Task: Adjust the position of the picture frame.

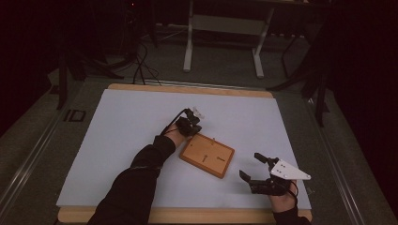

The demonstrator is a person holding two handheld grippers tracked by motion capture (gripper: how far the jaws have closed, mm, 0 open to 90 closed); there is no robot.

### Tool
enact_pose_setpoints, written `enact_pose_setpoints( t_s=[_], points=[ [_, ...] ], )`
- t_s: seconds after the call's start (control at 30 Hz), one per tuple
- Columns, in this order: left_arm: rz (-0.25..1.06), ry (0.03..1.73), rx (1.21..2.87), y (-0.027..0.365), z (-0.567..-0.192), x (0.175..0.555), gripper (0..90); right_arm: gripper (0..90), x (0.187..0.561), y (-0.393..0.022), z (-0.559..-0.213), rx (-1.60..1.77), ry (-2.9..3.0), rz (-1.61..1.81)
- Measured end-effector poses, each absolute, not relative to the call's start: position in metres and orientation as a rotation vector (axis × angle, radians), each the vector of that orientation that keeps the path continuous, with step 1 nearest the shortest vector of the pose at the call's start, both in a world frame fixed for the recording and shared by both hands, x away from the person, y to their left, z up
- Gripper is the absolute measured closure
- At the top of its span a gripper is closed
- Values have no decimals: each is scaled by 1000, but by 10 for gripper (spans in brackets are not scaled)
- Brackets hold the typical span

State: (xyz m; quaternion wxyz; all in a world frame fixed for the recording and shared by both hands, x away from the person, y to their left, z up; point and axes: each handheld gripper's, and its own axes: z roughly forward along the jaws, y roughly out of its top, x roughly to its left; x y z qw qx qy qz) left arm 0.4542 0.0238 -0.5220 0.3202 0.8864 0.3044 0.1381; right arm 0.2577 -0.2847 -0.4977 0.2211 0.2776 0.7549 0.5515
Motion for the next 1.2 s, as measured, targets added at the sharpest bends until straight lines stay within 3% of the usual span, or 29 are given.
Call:
enact_pose_setpoints(
  t_s=[1.2],
  points=[
    [313,785,2426,58,-523,403,900,128,258,-282,-498,767,2090,1513]
  ],
)
